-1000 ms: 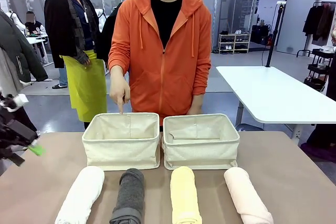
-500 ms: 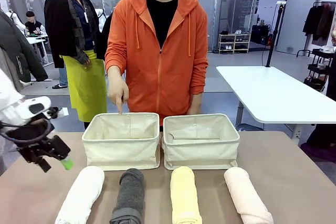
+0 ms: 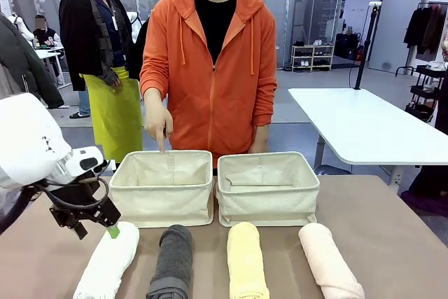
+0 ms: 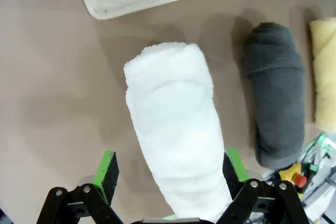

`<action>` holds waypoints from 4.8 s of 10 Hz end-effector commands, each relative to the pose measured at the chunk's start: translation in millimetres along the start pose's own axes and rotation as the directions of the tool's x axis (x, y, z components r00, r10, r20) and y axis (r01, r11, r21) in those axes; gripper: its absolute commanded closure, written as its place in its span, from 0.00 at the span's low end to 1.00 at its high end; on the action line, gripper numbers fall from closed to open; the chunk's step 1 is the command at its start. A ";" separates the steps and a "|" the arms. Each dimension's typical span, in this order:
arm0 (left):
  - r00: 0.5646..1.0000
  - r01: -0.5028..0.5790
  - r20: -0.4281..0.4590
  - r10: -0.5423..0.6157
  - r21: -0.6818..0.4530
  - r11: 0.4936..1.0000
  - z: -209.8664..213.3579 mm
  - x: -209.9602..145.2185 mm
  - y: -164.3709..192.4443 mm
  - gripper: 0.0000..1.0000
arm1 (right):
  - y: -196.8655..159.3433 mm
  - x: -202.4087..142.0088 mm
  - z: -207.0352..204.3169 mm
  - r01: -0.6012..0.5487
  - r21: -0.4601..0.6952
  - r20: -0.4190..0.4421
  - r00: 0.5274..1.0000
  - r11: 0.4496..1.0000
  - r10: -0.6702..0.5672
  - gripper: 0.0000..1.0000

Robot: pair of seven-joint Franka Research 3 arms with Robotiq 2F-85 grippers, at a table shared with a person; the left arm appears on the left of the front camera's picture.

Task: Divide the towels into two baskets.
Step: Pick up one hotel-folded towel and place it in the Fabric basket indicated by the person.

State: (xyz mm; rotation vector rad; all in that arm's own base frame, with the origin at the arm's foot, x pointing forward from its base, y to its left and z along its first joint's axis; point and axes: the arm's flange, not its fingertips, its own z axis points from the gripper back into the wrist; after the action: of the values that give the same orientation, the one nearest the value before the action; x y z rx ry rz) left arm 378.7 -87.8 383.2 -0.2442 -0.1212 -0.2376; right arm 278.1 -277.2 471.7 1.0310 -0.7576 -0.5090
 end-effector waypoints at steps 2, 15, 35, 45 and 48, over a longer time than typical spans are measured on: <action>0.998 -0.053 -0.019 0.053 0.003 0.999 -44.2 -61.2 0.5 0.00 | 1.6 -0.9 2.0 -0.003 0.013 0.010 1.000 1.000 0.003 0.00; 0.995 -0.047 -0.085 0.044 -0.040 0.998 -73.5 -92.7 -18.6 0.65 | 1.6 -0.9 2.0 -0.003 0.013 0.010 1.000 1.000 0.003 0.00; 0.579 0.806 -0.180 -0.796 0.279 0.523 74.5 20.9 -132.3 0.60 | 1.6 -0.9 2.0 -0.003 0.013 0.010 1.000 1.000 0.003 0.00; 0.218 0.942 -0.356 -0.909 0.321 0.100 78.9 102.7 -164.1 0.60 | 1.6 -0.9 2.0 -0.003 0.013 0.010 1.000 1.000 0.003 0.00; 0.180 0.937 -0.302 -0.936 0.342 0.070 49.0 152.7 -155.6 0.60 | 1.6 -0.9 2.0 -0.003 0.013 0.010 1.000 1.000 0.003 0.00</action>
State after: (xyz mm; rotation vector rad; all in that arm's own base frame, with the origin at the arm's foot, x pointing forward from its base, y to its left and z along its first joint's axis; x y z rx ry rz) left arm 471.1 -256.9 486.5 0.4080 -0.2919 -1.5713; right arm 278.1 -277.3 471.8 1.0311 -0.7576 -0.5090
